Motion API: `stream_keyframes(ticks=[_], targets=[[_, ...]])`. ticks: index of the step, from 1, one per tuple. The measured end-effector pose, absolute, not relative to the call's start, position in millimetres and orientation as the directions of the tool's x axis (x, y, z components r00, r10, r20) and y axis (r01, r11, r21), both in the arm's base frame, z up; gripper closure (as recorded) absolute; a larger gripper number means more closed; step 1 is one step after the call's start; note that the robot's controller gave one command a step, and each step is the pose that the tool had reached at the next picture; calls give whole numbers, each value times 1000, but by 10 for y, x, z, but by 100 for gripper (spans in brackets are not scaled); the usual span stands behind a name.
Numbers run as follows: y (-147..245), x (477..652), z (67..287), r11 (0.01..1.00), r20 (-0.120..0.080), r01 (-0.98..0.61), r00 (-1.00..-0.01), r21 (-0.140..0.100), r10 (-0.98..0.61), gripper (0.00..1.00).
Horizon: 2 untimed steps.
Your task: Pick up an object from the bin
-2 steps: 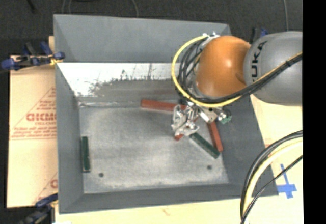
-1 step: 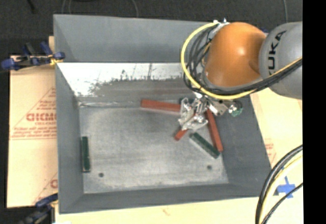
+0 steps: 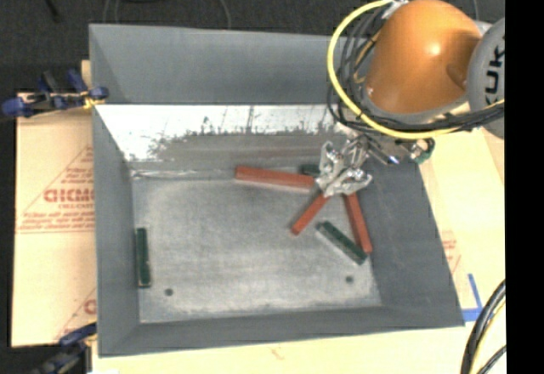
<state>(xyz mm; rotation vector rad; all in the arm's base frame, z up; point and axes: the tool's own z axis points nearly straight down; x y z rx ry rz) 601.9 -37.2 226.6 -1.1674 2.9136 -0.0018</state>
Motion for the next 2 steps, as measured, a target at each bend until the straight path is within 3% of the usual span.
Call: stream_keyframes(ticks=[1,2], targets=[[-489,6132,1275,821,-8,-571,-821,-4,-571,0],[-560,6176,799,918,12,-397,-918,-1,-397,100]])
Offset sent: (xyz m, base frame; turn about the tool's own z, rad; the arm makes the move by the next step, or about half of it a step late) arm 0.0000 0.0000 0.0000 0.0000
